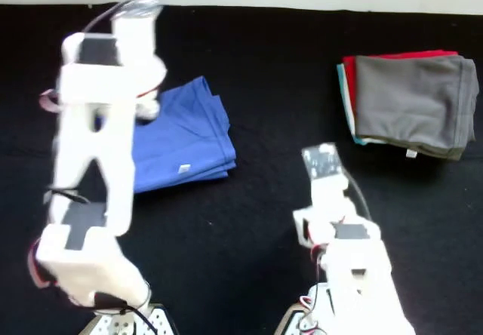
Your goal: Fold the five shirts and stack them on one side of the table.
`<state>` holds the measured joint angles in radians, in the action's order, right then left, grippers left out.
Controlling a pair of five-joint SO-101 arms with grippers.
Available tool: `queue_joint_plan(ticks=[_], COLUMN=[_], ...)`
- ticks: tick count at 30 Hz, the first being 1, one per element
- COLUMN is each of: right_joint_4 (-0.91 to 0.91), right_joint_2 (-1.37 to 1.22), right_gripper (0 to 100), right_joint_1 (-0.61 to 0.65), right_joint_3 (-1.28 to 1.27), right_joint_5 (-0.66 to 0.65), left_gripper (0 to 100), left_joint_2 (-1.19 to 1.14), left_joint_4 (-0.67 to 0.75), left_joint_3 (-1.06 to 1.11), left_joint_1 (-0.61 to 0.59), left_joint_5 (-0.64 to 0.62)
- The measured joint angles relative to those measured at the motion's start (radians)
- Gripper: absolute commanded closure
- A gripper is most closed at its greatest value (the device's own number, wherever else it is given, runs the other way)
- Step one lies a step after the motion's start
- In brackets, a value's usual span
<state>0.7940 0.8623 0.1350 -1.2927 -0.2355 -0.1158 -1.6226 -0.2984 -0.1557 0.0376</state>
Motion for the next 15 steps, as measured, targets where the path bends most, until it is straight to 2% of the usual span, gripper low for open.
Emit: queue_joint_plan(ticks=[3, 7, 11, 13, 15], right_joint_4=[0.146, 0.336, 0.462, 0.483, 0.491], right_joint_2=[-0.087, -0.315, -0.591, -0.726, -0.864], right_gripper=[98.8, 98.4, 84.8, 77.2, 73.9], right_joint_1=[0.044, 0.133, 0.258, 0.308, 0.341], right_joint_3=[0.250, 0.644, 1.033, 1.195, 1.344], right_joint_5=[0.011, 0.094, 0.143, 0.170, 0.216], left_gripper=[99, 99, 99, 99, 99], left_joint_2=[0.126, 0.253, 0.301, 0.301, 0.298], left_joint_4=[0.158, 0.427, 0.704, 0.810, 0.885], left_joint_3=[0.295, 0.674, 0.964, 1.065, 1.135], left_joint_1=[-0.107, -0.241, -0.354, -0.374, -0.384], left_joint_5=[0.052, 0.092, 0.095, 0.095, 0.095])
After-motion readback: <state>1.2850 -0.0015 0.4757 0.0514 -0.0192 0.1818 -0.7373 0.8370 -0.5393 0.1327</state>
